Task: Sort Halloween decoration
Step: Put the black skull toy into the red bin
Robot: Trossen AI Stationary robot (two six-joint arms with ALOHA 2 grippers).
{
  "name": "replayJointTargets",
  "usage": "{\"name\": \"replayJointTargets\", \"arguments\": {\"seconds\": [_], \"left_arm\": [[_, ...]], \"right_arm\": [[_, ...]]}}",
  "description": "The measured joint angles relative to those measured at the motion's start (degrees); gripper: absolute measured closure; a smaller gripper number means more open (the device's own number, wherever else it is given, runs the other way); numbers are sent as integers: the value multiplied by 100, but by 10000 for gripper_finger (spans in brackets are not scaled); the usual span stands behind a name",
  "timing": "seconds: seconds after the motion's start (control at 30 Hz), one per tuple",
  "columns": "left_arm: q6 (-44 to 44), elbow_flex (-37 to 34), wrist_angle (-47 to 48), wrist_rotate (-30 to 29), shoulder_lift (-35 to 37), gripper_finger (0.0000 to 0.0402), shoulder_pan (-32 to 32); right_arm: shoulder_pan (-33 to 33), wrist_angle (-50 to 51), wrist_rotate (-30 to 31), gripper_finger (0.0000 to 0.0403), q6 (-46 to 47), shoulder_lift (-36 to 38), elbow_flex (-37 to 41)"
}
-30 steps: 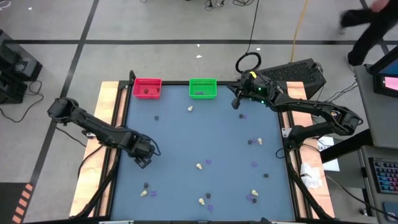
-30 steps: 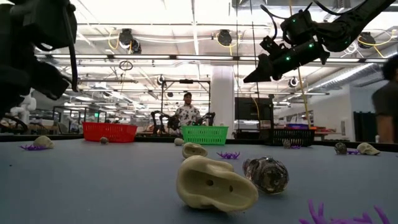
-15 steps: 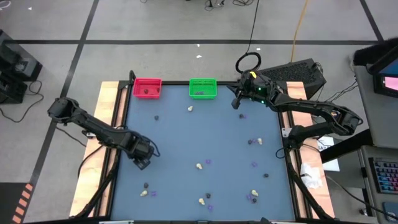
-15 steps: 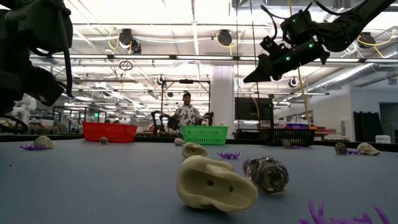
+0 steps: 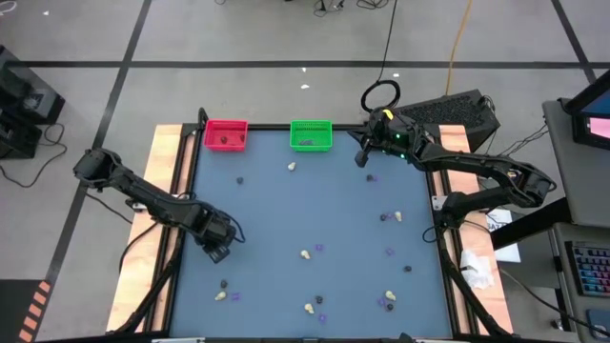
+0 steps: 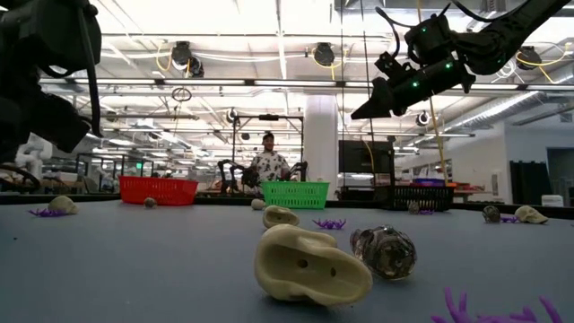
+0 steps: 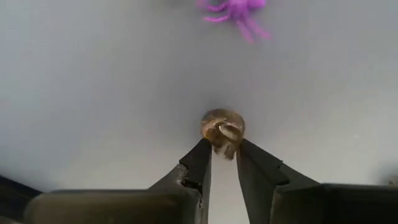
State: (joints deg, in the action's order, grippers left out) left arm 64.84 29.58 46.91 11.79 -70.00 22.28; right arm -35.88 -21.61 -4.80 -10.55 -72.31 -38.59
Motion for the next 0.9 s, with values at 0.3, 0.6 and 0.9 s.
{"name": "replayJointTargets", "arguments": {"seconds": [0.3, 0.6, 0.9], "left_arm": [[-430, 390, 3, -151, 0, 360, -110], [-40, 409, 75, -54, 0, 340, -245], [-324, 418, 129, -59, 0, 255, -227]], "right_arm": [[0, -2, 0, 403, 42, 0, 0], [0, -2, 0, 403, 43, 0, 0], [0, -2, 0, 403, 44, 0, 0]]}}
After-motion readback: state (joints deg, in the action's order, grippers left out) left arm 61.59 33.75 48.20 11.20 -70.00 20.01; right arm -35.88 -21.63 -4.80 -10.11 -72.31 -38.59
